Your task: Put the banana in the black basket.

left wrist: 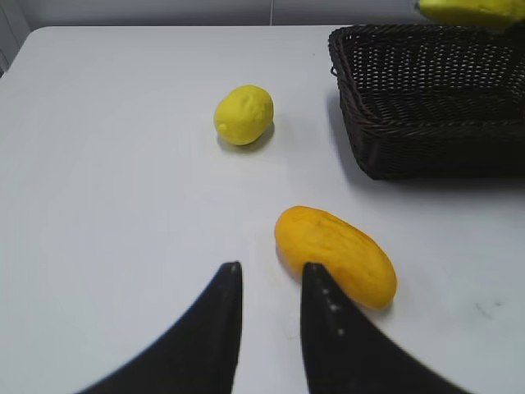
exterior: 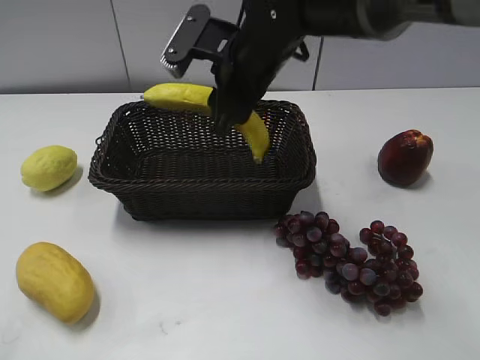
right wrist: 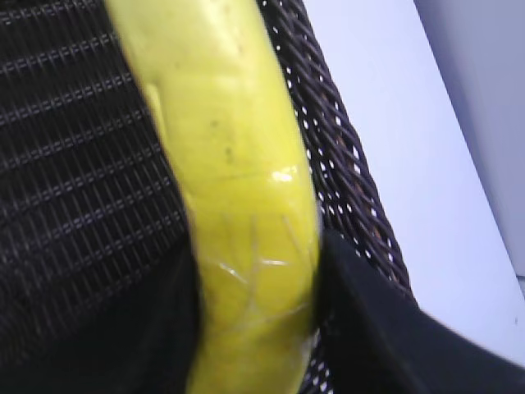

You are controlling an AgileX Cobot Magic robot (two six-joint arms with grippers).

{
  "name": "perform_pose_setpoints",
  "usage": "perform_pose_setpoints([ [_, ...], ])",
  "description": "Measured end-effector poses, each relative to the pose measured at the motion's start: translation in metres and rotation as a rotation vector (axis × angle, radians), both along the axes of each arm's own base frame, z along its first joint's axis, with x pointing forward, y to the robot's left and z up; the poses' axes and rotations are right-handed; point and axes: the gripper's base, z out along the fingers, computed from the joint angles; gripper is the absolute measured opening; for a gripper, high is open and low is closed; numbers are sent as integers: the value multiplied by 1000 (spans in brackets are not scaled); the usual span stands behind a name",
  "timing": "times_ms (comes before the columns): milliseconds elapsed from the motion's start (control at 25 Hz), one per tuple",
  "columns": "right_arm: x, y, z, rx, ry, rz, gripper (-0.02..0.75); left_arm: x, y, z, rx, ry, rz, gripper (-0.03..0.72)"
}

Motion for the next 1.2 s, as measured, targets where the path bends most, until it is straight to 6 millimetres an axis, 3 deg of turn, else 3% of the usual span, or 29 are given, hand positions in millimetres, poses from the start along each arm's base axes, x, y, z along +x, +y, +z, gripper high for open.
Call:
perform_pose_setpoints([
  [120, 4, 4, -18, -9, 14, 2, 369, 0, 0, 0, 0, 0, 0, 242],
  [200, 5, 4, -25, -18, 24, 2, 439, 0, 0, 0, 0, 0, 0, 242],
  [320, 6, 5, -23, -14, 20, 1, 554, 0, 0, 0, 0, 0, 0, 242],
  [440, 8, 6, -14, -14, 30, -13, 591, 0, 0, 0, 0, 0, 0, 242],
  [640, 4, 1, 22, -10, 95, -93, 595, 0, 0, 0, 0, 0, 0, 242],
  [840, -17, -16, 68, -33, 169, -161, 593, 0, 0, 0, 0, 0, 0, 242],
  [1000, -34, -31, 87, -63, 268, -261, 593, 0, 0, 0, 0, 0, 0, 242],
  [1200, -47, -41, 111, 26, 296, -399, 592, 0, 0, 0, 0, 0, 0, 242],
])
